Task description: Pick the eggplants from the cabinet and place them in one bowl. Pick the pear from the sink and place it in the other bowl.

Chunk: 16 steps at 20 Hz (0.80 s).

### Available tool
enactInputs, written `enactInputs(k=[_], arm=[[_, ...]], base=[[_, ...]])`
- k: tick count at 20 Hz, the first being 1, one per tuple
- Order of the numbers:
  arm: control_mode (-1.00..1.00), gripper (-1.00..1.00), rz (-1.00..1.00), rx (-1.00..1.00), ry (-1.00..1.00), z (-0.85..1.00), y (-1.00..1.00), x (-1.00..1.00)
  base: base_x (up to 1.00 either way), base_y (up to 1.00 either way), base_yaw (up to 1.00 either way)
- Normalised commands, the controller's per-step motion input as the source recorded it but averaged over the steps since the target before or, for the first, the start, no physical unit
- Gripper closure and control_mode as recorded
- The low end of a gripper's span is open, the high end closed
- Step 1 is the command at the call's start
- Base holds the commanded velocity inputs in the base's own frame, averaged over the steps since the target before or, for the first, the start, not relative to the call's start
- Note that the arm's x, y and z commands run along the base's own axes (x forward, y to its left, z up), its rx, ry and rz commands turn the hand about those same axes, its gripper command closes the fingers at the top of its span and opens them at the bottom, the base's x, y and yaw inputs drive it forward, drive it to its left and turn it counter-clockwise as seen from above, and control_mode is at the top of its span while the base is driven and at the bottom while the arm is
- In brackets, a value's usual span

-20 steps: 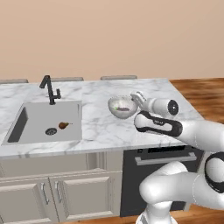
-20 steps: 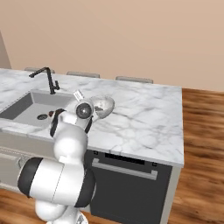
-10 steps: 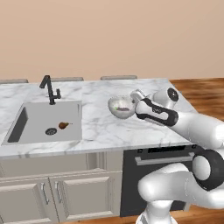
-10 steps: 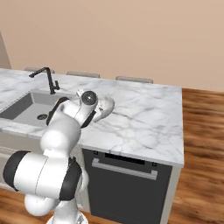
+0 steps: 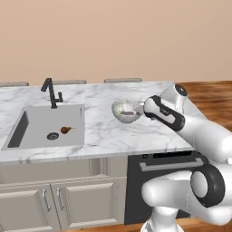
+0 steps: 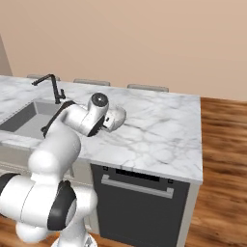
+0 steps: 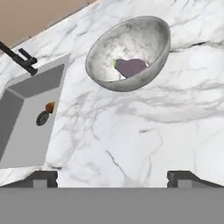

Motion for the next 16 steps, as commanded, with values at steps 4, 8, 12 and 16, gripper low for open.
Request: enactInputs(k=[4,8,12,16], arm=[[-1.00,-1.00,0.43,-0.47,0.00,-0.06,0.17,-0.81],[-1.00,-1.00,0.33,-0.45,0.00,-0.06,0.23,-0.75],[-1.00,-1.00,0.18,-0.26,0.00,-0.34,0.02,-0.59],[-1.00,-1.00,0.08,-0.08,0.00,-0.27,0.00,-0.43]], base=[[0.00,0.00,0.00],[0.00,0.00,0.00],[0.00,0.00,0.00],[0.00,0.00,0.00]])
